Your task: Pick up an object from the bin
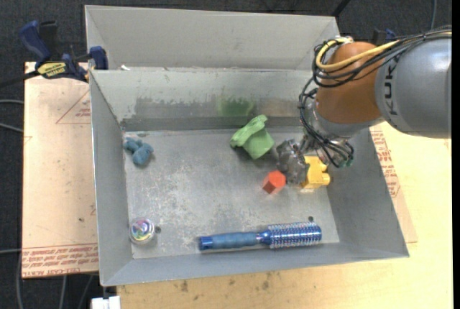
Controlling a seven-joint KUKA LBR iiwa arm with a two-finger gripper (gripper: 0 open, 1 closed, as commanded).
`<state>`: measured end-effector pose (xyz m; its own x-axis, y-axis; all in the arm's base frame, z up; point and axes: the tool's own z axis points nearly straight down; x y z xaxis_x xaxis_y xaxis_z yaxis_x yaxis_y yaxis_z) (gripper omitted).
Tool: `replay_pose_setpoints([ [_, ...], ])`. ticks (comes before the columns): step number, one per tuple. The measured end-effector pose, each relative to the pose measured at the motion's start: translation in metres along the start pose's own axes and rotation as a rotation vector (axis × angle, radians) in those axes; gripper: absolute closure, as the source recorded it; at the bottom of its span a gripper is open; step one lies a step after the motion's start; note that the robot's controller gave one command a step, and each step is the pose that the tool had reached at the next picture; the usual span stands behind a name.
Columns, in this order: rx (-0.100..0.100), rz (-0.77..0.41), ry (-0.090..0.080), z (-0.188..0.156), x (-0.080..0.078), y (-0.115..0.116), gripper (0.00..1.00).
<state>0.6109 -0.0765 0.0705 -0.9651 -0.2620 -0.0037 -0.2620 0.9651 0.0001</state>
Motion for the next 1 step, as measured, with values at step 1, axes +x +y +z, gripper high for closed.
replay_pose_setpoints([
  [1, 0.0, 0.0, 0.0, 0.0001, 0.0001, 0.0001, 0.0],
])
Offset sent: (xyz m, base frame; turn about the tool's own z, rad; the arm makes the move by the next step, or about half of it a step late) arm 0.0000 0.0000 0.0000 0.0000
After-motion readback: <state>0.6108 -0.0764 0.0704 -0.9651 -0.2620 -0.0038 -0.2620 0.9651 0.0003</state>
